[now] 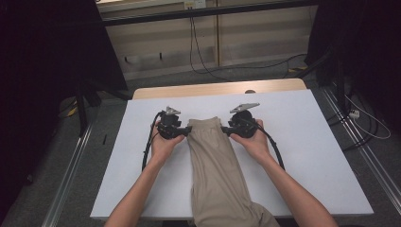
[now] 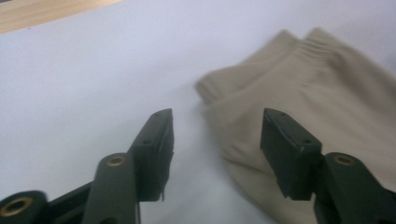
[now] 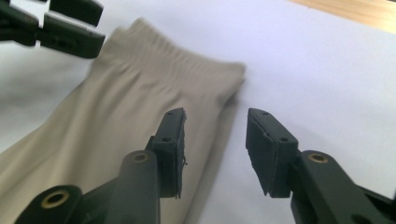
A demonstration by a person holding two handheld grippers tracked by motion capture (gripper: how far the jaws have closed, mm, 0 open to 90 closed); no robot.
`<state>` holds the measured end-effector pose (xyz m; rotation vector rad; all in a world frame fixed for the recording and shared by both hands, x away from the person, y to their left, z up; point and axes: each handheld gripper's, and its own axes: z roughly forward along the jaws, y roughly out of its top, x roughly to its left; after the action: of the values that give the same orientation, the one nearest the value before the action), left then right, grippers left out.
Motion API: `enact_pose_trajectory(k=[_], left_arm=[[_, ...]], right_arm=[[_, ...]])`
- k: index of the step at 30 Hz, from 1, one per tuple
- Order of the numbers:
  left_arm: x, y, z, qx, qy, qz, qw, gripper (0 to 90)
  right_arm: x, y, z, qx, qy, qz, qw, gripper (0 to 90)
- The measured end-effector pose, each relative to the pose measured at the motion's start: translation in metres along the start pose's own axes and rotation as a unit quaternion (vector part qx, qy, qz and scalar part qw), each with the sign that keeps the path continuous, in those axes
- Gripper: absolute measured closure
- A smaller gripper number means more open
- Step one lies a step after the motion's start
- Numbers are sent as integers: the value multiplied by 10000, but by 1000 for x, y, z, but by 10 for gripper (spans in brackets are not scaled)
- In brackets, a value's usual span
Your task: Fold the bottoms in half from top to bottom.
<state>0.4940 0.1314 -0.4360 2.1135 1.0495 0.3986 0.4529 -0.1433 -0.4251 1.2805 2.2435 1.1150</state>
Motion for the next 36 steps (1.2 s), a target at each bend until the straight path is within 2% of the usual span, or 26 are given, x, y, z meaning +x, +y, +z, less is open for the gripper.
enact_pose_trajectory(k=[2, 4, 7, 9, 10, 13, 14, 16, 19, 23, 28, 31, 34, 35, 36], left_arm=[[5, 0, 7, 97, 10, 16, 10000, 465], [8, 0, 11, 82, 36, -31, 10000, 465], [8, 0, 13, -33, 49, -45, 10000, 483], [8, 2, 14, -79, 60, -31, 9999, 499], [9, 2, 14, -95, 73, -43, 9999, 505], [12, 2, 16, -112, 101, -122, 9998, 515], [12, 2, 16, -102, 87, -114, 9998, 518], [13, 2, 16, -66, 82, -53, 9999, 519], [13, 2, 17, -103, 119, -119, 9998, 524], [15, 2, 18, -118, 101, -184, 9997, 525], [19, 4, 18, -181, 226, -222, 9993, 540], [22, 7, 17, -192, 159, -298, 9992, 541], [21, 8, 13, -238, 68, -361, 9990, 549], [20, 8, 11, -235, -69, -430, 9988, 548], [20, 7, 11, -213, -139, -398, 9989, 538]], right_arm=[[-3, 6, 8, 12, -7, 19, 10000, 608], [-6, 13, 18, 120, -11, 50, 9999, 608], [-5, 20, 32, 204, 142, 147, 9996, 624], [-3, 23, 40, 272, 56, 23, 9996, 658], [-3, 25, 44, 283, 6, 63, 9996, 682], [-9, 27, 50, 232, -35, 264, 9994, 723], [-12, 27, 52, 221, 43, 271, 9994, 725], [-14, 24, 55, 298, 34, 256, 9992, 737], [-15, 22, 60, 327, 6, 251, 9991, 776], [-18, 22, 61, 288, 79, 249, 9992, 884], [-18, 30, 60, 181, 67, 77, 9998, 892], [-19, 35, 62, 93, 28, 115, 9999, 892], [-20, 33, 69, 222, -65, 65, 9997, 890], [-22, 31, 71, 229, -36, 95, 9997, 888], [-24, 29, 73, 221, 7, 157, 9996, 882]])
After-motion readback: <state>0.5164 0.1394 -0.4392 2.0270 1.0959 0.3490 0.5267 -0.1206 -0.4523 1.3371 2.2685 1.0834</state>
